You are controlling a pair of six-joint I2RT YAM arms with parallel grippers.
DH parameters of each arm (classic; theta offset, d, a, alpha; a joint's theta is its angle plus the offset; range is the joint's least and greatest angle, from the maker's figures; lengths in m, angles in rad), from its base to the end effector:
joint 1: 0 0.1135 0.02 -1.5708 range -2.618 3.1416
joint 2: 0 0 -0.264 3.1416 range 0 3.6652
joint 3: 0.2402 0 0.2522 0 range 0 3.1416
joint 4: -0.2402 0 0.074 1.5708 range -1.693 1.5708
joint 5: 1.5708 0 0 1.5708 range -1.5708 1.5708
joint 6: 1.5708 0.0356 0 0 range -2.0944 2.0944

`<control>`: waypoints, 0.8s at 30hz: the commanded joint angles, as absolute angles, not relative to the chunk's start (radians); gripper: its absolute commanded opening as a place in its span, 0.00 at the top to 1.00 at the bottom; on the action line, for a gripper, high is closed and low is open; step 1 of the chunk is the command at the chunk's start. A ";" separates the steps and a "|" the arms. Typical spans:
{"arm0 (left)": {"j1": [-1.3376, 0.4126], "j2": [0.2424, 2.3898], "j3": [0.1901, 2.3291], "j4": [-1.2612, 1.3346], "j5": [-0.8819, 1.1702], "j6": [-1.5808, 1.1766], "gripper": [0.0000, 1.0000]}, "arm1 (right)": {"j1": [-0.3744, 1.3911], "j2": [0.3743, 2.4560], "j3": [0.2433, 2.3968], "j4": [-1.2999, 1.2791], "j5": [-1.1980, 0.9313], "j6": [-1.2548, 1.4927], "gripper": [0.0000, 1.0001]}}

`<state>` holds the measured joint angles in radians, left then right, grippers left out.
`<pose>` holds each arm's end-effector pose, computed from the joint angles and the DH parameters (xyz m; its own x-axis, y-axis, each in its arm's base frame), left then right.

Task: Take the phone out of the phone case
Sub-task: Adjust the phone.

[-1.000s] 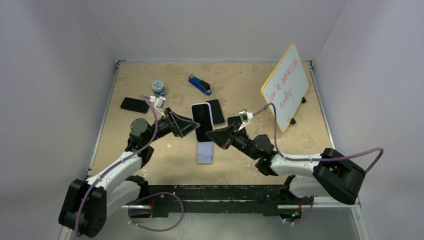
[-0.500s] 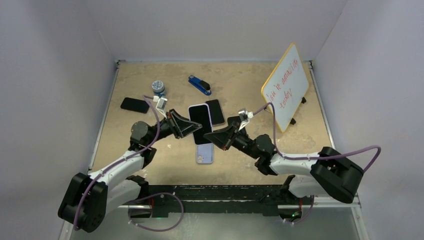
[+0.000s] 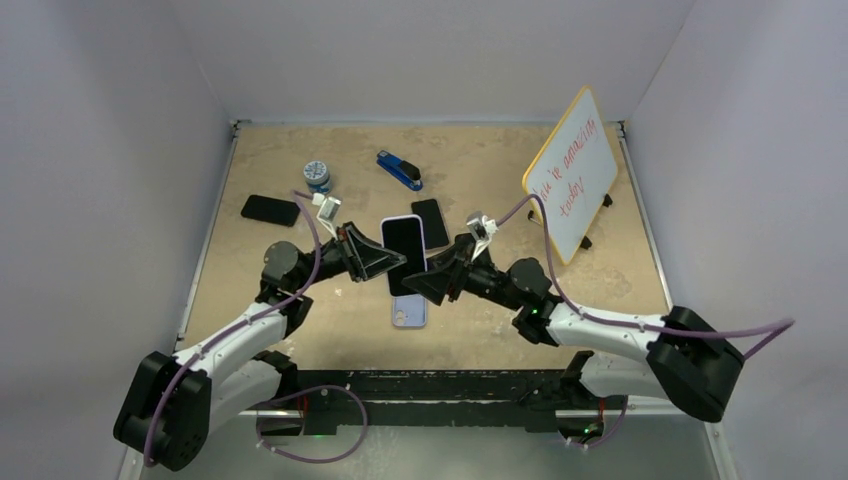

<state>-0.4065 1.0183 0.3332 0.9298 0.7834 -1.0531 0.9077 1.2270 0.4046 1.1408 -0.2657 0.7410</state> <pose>0.1787 -0.1043 0.2537 -0.6798 -0.3777 -0.6287 0.6432 0.1048 -0.7585 0.1432 0.1985 0.2573 -0.4748 0.4503 -0.7562 -0.8044 0.1267 0.5805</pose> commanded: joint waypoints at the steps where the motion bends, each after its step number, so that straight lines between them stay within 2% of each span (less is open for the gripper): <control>1: -0.411 0.971 0.415 0.875 0.783 -0.994 1.00 | 0.904 1.120 0.476 0.910 -0.337 0.555 0.38; 4: -0.411 0.968 0.442 0.852 0.790 -0.991 1.00 | 0.904 1.084 0.503 0.806 -0.356 0.464 0.33; 9: -0.410 0.963 0.474 0.821 0.789 -0.990 1.00 | 0.902 1.087 0.547 0.717 -0.459 0.325 0.32; 10: -0.410 0.966 0.486 0.818 0.803 -0.991 1.00 | 0.898 1.107 0.572 0.703 -0.551 0.292 0.33; 14: -0.408 0.959 0.511 0.790 0.827 -0.976 1.00 | 0.891 1.132 0.606 0.691 -0.668 0.249 0.36; 24: -0.388 0.907 0.563 0.631 0.883 -0.879 1.00 | 0.830 1.138 0.556 0.806 -0.780 0.294 0.45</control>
